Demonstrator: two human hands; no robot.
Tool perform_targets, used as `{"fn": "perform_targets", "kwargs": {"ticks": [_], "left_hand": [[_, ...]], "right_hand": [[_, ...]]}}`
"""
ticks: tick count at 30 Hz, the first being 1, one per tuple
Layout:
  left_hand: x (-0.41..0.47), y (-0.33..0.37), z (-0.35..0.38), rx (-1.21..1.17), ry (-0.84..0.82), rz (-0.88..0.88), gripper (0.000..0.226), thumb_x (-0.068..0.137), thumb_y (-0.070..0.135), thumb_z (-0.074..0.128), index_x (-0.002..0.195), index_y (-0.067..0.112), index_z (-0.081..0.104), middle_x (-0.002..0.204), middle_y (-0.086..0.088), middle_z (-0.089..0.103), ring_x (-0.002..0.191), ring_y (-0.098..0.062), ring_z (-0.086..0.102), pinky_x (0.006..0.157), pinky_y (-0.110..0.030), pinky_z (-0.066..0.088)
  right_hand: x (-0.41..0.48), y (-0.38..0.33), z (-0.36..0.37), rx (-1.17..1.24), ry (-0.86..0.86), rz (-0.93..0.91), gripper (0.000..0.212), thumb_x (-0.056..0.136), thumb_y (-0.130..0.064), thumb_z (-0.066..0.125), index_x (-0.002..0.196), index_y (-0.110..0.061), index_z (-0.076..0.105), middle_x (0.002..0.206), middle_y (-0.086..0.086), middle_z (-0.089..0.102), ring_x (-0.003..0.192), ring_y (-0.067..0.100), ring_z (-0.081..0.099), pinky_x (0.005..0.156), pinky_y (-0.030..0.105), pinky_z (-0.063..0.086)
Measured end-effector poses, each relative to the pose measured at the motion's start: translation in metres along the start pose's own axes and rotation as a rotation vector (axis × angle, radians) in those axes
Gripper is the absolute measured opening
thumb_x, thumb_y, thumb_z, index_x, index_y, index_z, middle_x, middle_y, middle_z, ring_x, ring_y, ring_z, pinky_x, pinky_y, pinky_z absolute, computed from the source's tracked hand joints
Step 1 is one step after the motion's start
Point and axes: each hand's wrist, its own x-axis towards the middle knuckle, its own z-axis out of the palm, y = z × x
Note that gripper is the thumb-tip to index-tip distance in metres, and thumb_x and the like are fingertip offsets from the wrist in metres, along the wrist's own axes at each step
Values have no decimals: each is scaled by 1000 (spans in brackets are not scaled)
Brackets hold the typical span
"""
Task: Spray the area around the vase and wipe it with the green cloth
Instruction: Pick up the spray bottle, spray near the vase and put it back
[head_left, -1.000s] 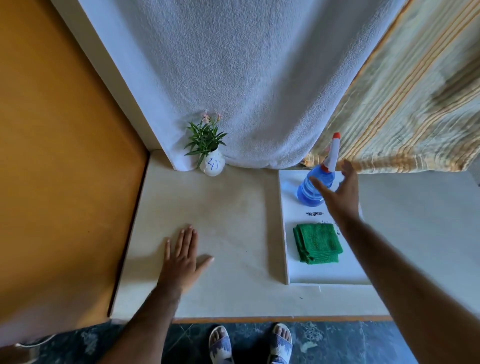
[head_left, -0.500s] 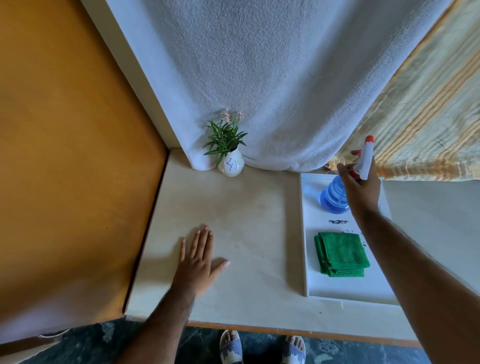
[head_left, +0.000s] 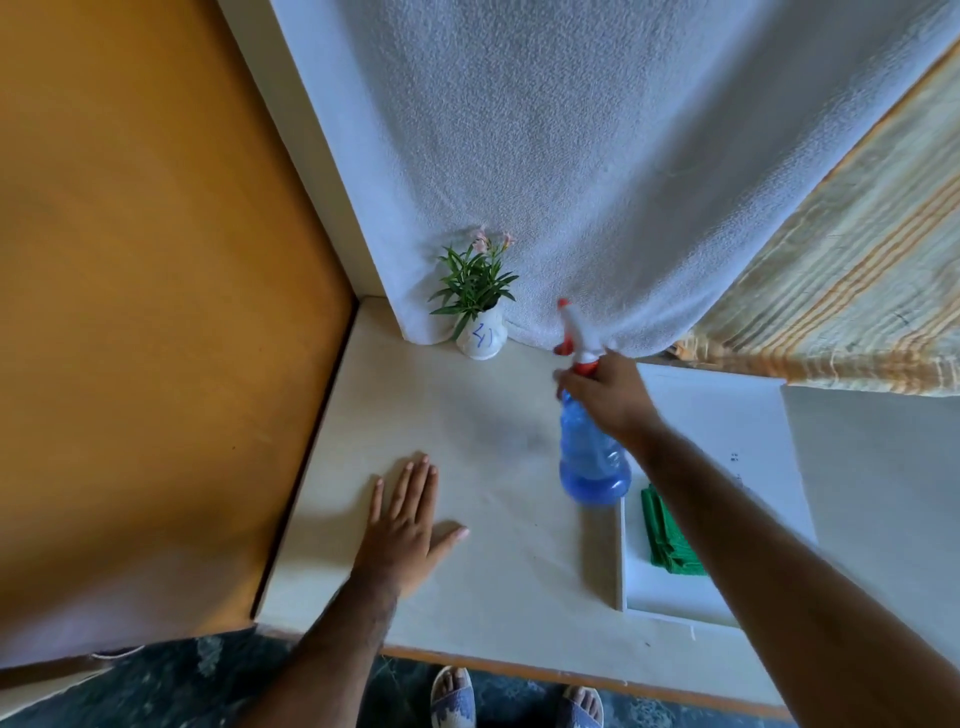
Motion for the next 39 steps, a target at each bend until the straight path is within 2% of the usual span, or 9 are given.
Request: {"fn": "perform_targets", "kwargs": {"ticks": [2,5,8,12,15,19,32,35,39], "left_hand": [[-1,2,-2,-8,30,11,104,86,83,6,160,10,-1,170,-10,-7,156,-29,-8,123,-53,-9],[-2,3,-1,-14,88,31,98,91,76,23,159,6,18,169,-13,13,155,-32,12,121,-53,-2],[-2,3,2,-8,110,25,97,92,75,26,160,7,15,170,-10,9,156,-30,10,121,-52,-2],[-2,2,2,5,114,21,96,93,74,28,160,6,18,169,-11,14,155,-30,14,120,-53,2],[-2,2,4,11,114,20,96,93,74,28,160,6,19,169,-11,15,155,-30,16,120,-54,3],[-1,0,4,9,109,20,96,93,75,28,159,6,21,169,-12,18,155,-30,19,119,-56,9],[-3,0,0,14,89,11,97,93,76,27,160,7,17,170,-11,12,157,-28,10,121,-57,7],[-4,0,-1,11,97,20,97,92,75,30,159,6,22,169,-12,17,156,-31,17,121,-57,9],[-4,1,-3,10,126,41,97,92,75,29,158,4,26,168,-14,22,154,-33,22,121,-54,4]], "right_hand": [[3,-2,28,-66,-117,118,19,83,-8,75,100,-17,73,59,-3,69,62,15,69,74,30,55],[3,-2,60,-164,-215,199,16,79,-17,74,95,-17,73,71,0,73,80,23,74,80,34,55],[8,-2,75,-258,-198,223,24,76,-29,69,93,-13,71,78,3,76,82,20,72,77,32,55],[16,-7,84,-355,-136,227,27,80,-42,67,79,-15,70,65,-1,73,71,15,69,62,27,48],[19,-11,85,-384,-51,260,32,81,-47,66,67,-19,62,70,1,75,73,19,69,69,30,54],[22,-15,86,-393,-53,274,29,81,-45,66,69,-19,65,74,4,75,77,21,71,77,33,57],[25,-12,85,-384,-87,268,23,78,-39,67,76,-17,69,66,-1,73,73,17,68,67,29,51],[19,-10,76,-303,-44,248,15,79,-31,67,79,-16,69,64,-1,74,73,15,70,69,29,51],[8,-11,49,-64,116,131,6,82,-24,72,83,-26,67,58,-4,72,57,4,69,62,23,50]]}}
